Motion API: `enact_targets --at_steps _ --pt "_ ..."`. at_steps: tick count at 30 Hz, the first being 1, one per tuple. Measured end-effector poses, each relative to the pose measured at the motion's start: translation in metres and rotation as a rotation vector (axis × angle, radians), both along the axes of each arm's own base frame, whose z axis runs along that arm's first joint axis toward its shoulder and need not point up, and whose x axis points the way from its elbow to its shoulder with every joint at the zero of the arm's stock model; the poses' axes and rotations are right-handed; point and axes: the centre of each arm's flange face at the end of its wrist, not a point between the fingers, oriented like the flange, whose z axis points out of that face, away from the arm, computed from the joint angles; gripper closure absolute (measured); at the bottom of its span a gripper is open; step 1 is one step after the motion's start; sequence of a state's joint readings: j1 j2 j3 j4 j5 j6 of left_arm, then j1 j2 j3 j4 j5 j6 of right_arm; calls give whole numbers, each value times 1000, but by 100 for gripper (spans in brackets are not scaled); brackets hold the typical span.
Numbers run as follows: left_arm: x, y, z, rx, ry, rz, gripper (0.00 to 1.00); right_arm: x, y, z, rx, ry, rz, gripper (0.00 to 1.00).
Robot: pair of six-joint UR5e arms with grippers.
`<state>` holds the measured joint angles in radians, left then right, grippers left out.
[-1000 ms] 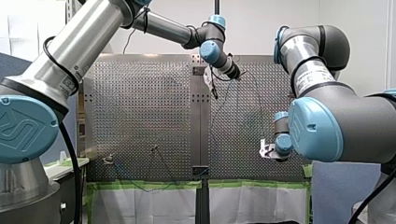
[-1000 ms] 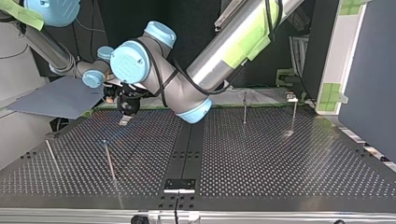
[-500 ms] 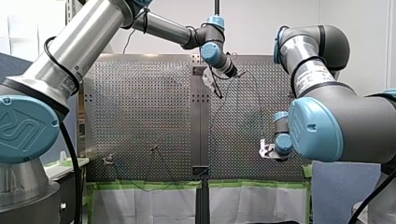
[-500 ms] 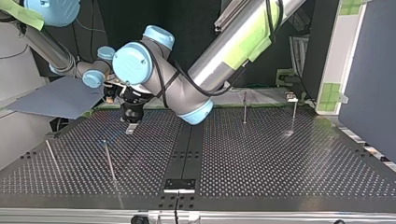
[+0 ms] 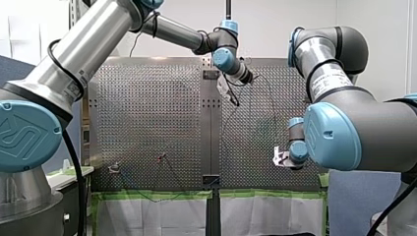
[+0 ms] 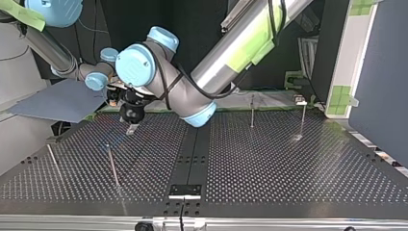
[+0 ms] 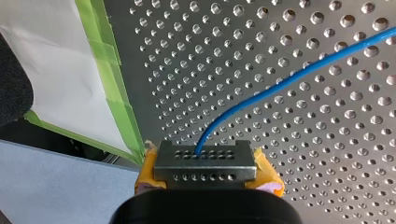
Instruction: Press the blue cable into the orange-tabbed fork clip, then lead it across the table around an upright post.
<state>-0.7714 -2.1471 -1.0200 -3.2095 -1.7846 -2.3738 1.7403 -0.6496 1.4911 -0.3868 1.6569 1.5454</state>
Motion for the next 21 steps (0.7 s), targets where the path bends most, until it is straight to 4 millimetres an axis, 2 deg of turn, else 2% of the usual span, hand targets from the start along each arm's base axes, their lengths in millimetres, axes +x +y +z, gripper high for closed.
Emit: enact_targets --at_steps 4,9,15,21 --pt "4 -1 -9 8 8 7 0 0 0 0 0 0 0 100" --pt "7 1 -11 14 4 27 0 0 0 0 -1 2 0 100" --pt "23 7 -8 -4 -28 56 0 0 -1 1 -2 7 3 100" --pt "41 0 -19 -28 -29 63 0 1 -1 2 -5 20 8 100"
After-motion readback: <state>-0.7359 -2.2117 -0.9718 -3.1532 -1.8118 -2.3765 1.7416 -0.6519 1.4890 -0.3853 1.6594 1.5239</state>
